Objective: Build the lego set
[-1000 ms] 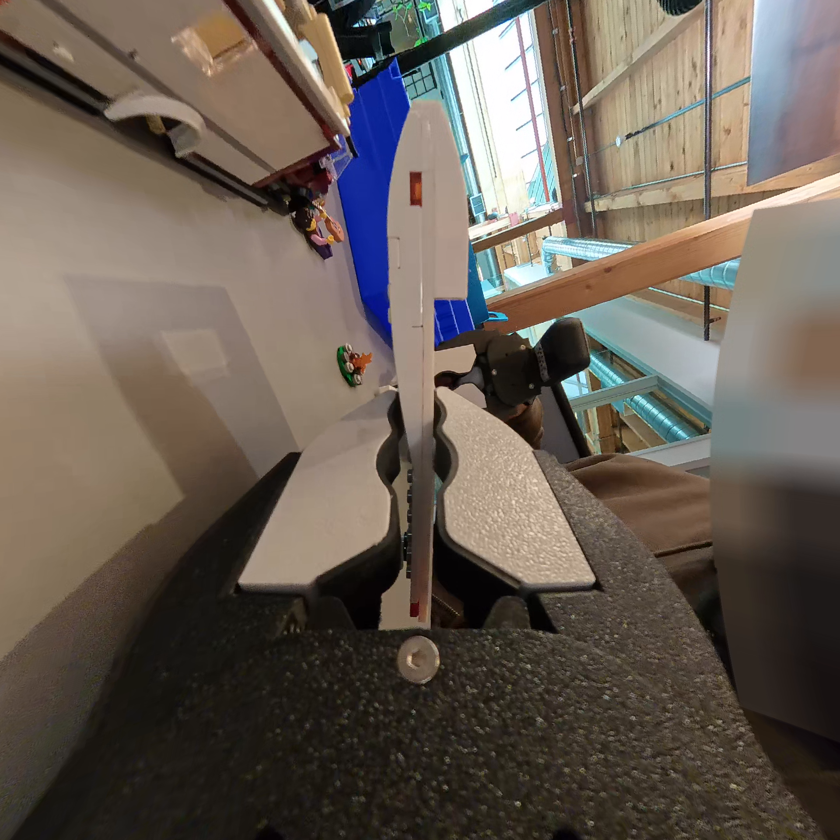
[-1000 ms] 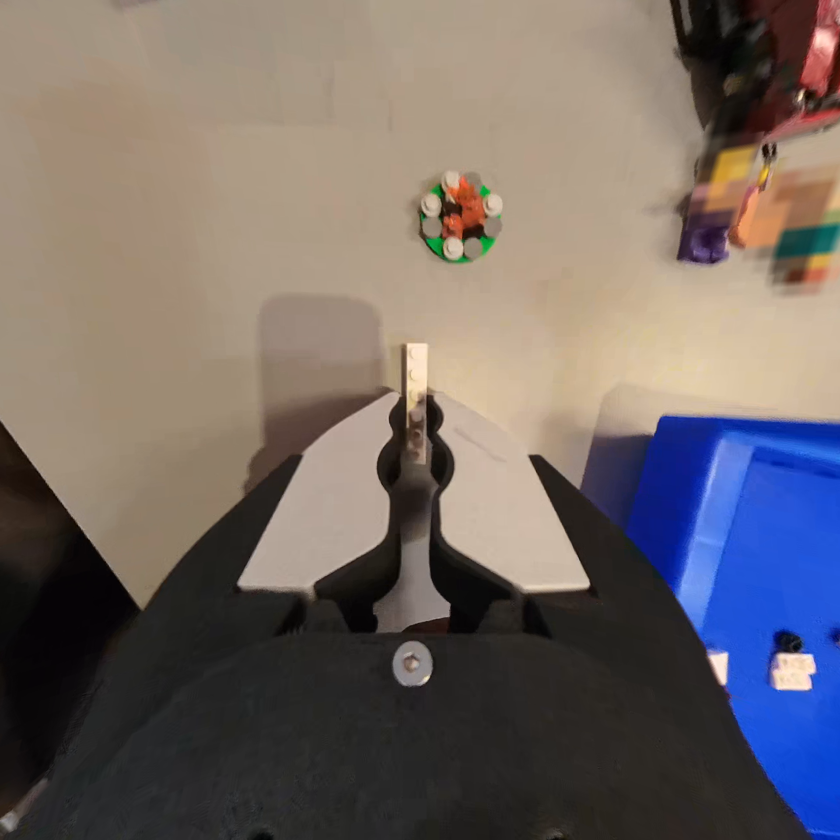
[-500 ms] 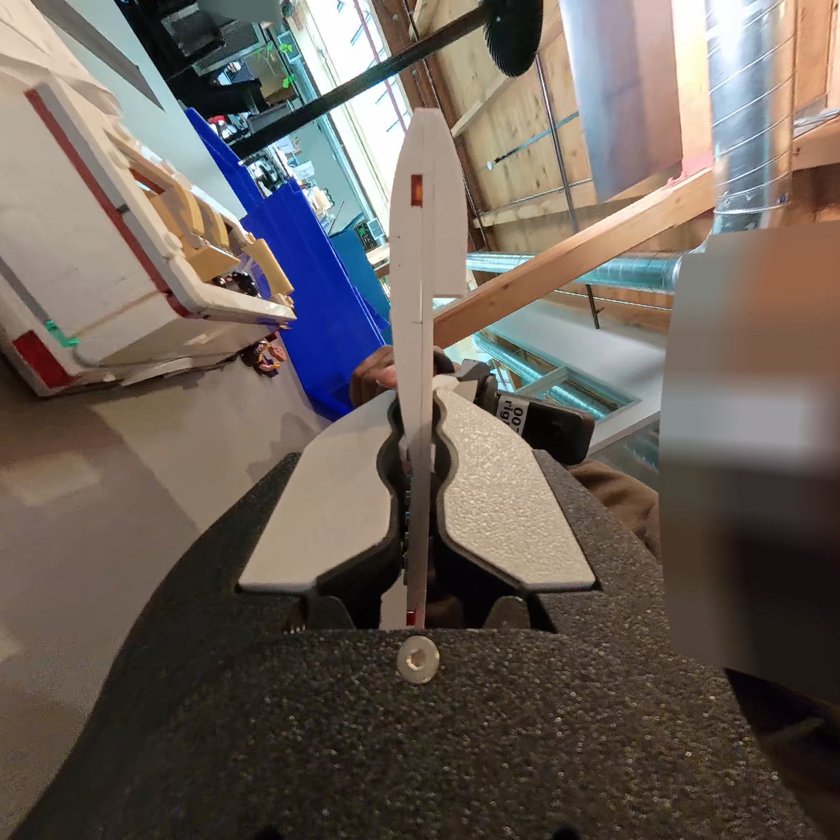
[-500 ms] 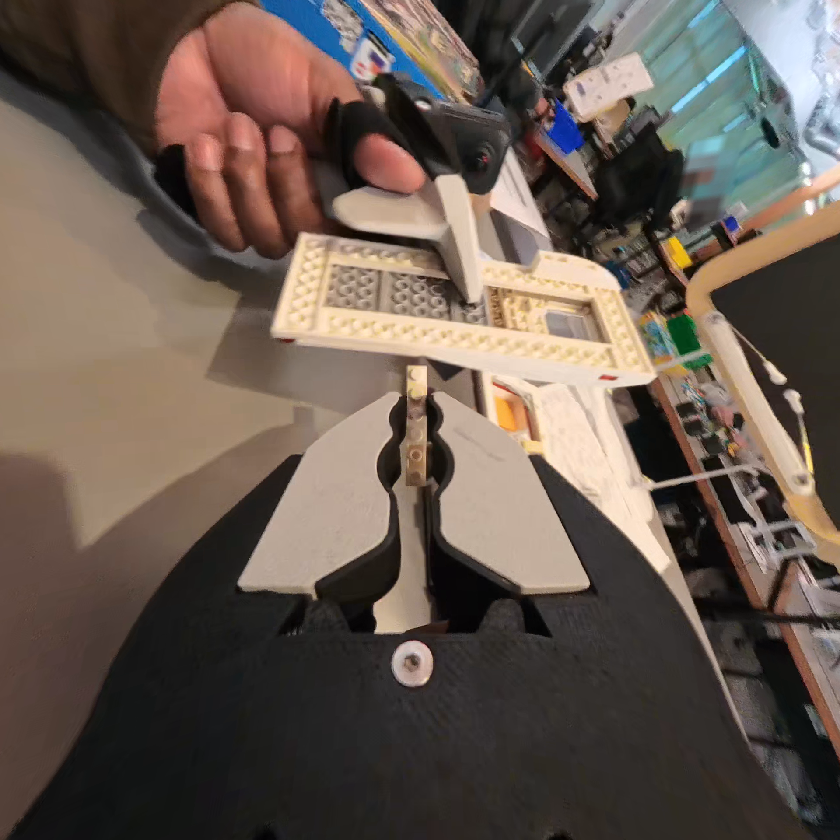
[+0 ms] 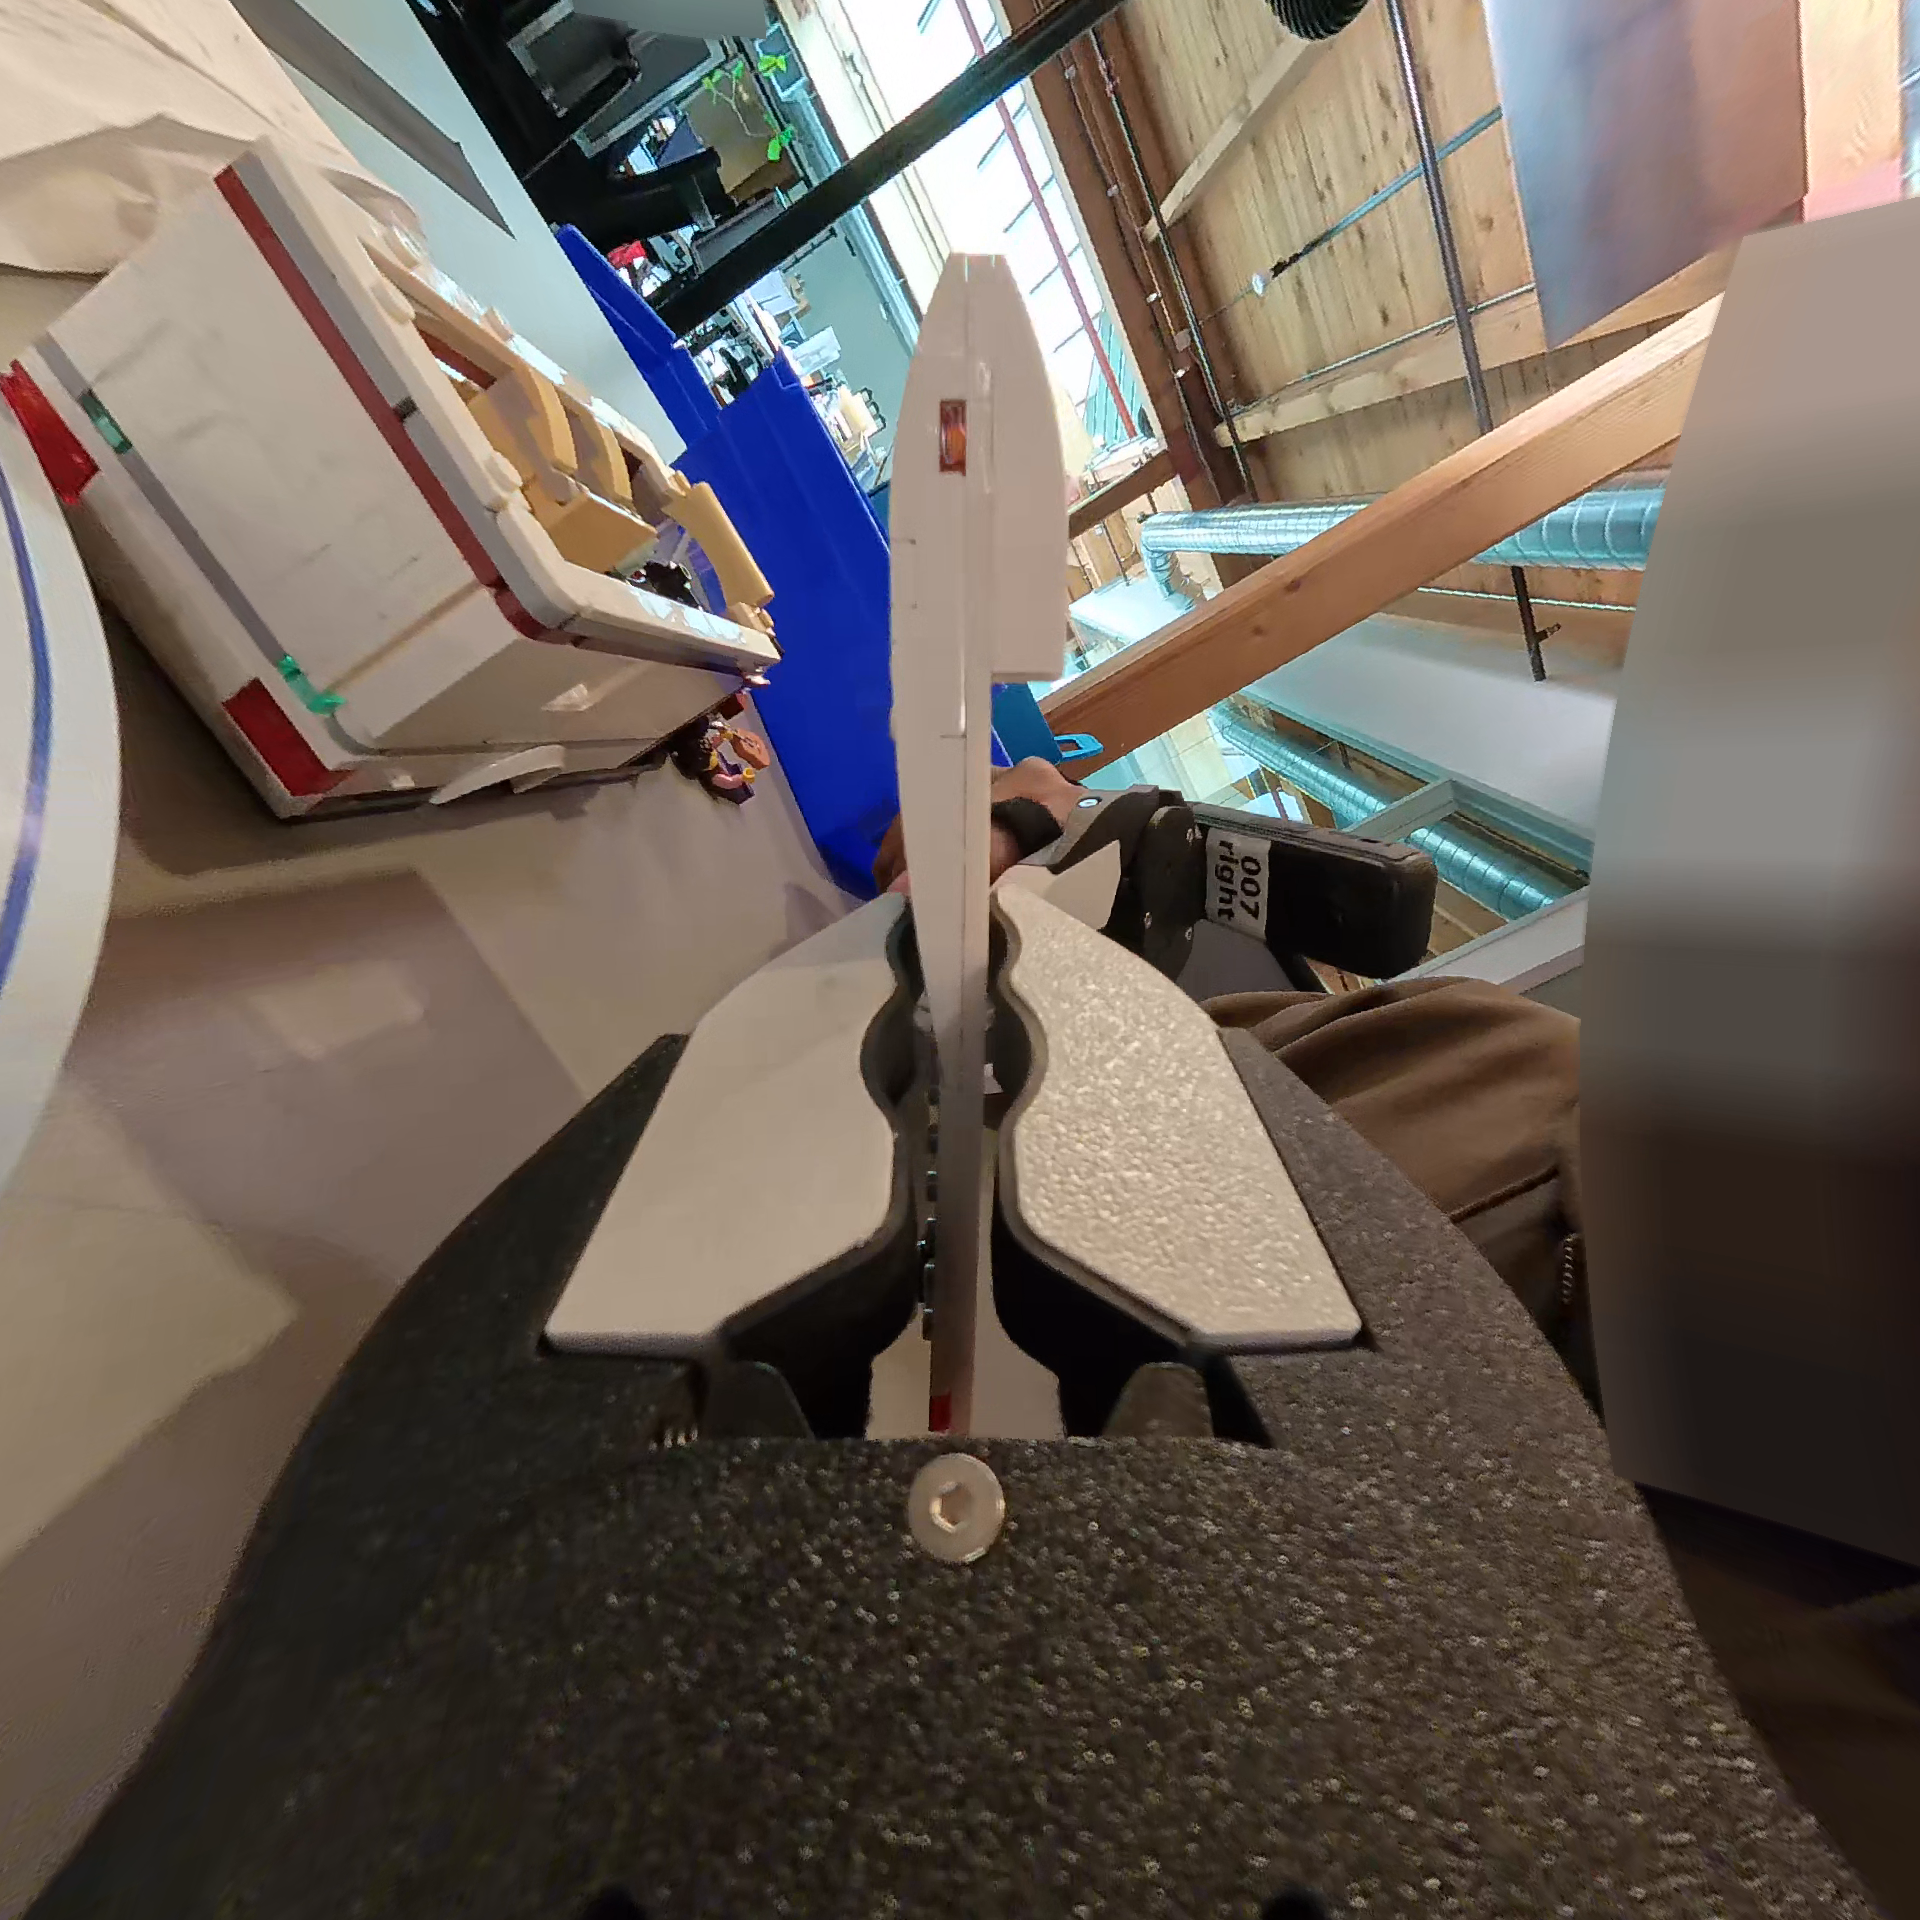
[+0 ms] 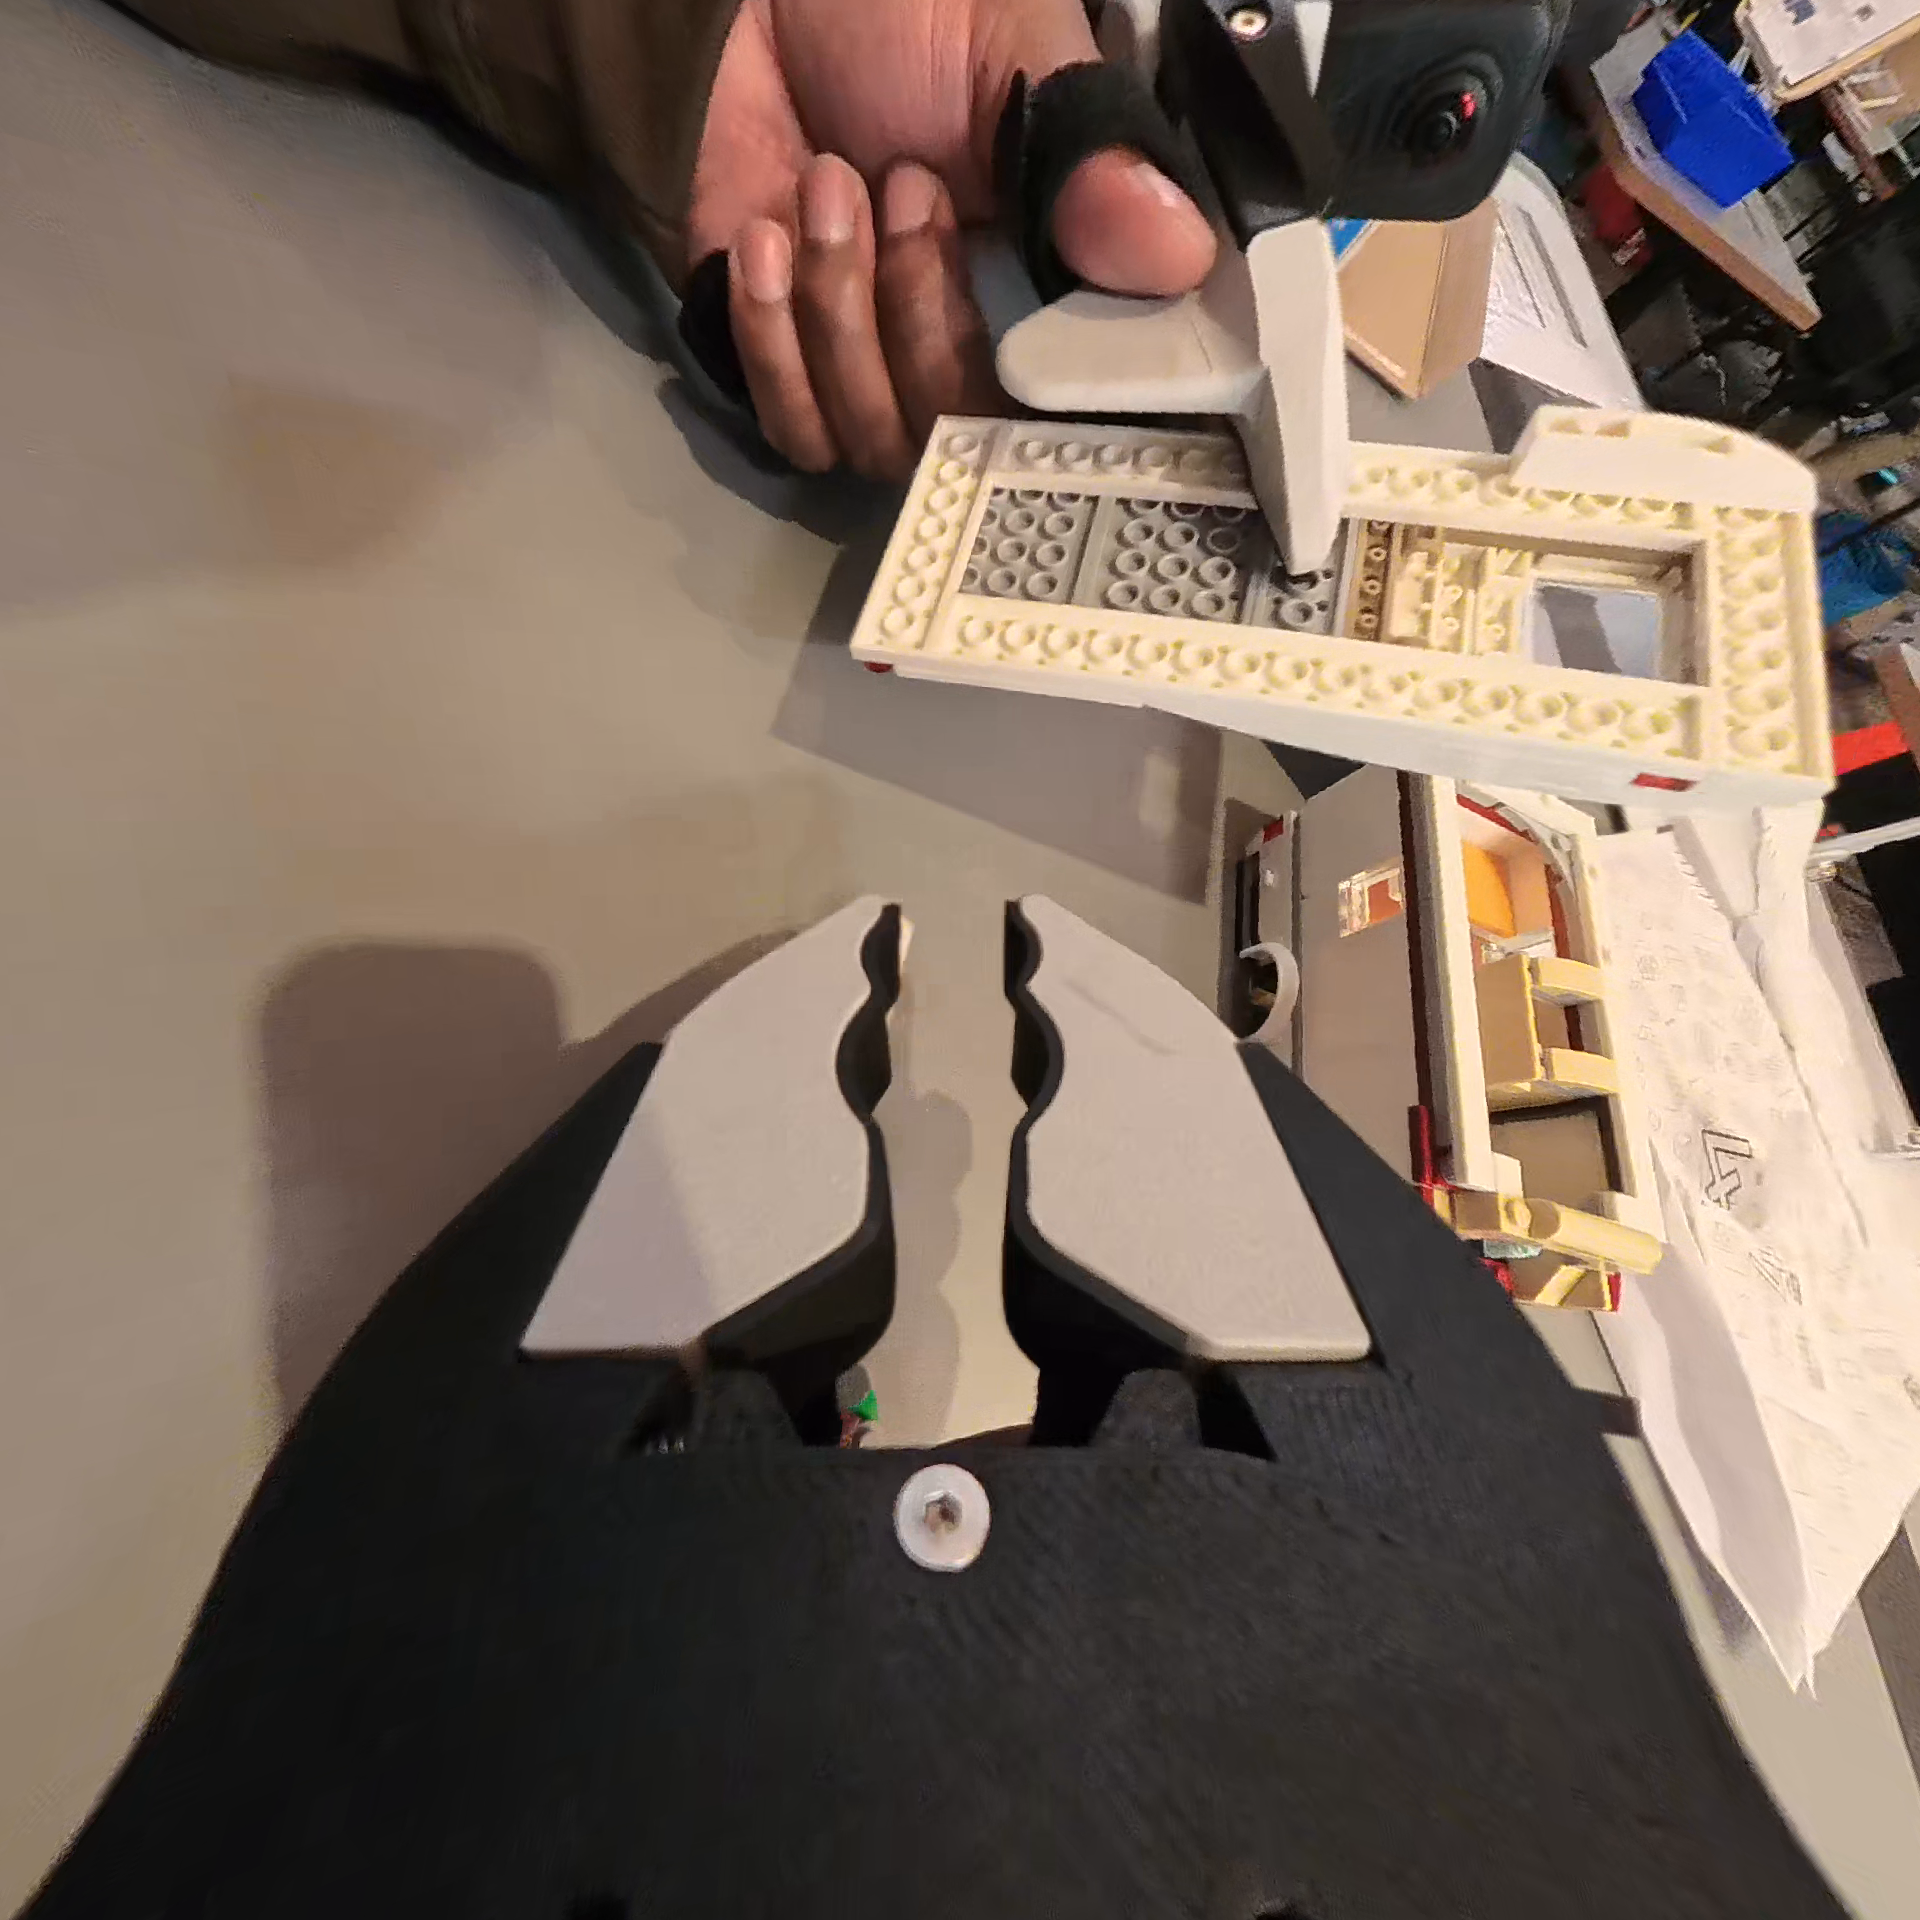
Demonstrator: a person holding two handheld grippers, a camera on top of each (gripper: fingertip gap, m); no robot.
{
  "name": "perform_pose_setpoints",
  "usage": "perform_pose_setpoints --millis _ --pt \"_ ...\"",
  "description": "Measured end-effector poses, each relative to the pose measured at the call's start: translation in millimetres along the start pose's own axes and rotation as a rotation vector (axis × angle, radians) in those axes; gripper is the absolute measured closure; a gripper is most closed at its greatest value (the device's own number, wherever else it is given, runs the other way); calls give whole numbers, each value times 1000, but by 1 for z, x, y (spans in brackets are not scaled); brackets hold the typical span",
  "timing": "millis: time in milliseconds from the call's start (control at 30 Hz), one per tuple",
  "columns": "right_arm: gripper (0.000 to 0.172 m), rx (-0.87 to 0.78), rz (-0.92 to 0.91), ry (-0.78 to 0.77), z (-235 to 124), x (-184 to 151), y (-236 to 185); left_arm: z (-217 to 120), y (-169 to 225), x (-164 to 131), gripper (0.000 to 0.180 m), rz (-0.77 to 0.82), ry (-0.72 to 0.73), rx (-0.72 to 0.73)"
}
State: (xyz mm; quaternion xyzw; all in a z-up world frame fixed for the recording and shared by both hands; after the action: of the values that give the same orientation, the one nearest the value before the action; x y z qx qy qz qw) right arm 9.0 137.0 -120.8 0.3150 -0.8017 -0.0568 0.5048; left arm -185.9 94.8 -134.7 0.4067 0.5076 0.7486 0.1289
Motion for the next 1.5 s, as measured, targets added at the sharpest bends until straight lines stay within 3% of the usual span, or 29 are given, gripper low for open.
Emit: perform_pose_setpoints --millis 133,400,700,867,1133,1400,1500 --pt "148 10 36 -35 -2 -6 1 -1 -1 0 170 -2 1 5" --pt "152 180 63 -145 0 -16 -16 1 0 -4 170 20 -37 36" --pt "151 157 82 -190 15 -18 -21 4 -1 -9 170 -4 -72 60" --pt "163 151 80 -227 17 -24 -19 4 -3 -13 170 -31 -102 84" --pt "163 401 247 -166 0 -20 -27 9 -2 -23 170 -59 -178 91" --pt "163 337 267 -197 5 -29 -21 13 -1 -28 170 -51 -205 82" --pt "152 291 243 -190 3 -29 -17 13 0 -27 170 -53 -200 77"
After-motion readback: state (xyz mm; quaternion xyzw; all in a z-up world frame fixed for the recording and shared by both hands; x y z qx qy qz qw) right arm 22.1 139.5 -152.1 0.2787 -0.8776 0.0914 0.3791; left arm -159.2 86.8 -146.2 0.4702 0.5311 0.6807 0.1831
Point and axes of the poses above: each gripper's, where its closed fingertips meet, z out along the fingers, x out of its top, y = z × x across the jaws, the point moved 8 cm from there along -z, back along the fingers, and after that the axes turned 6 degrees about y, right-handed, at the moved point
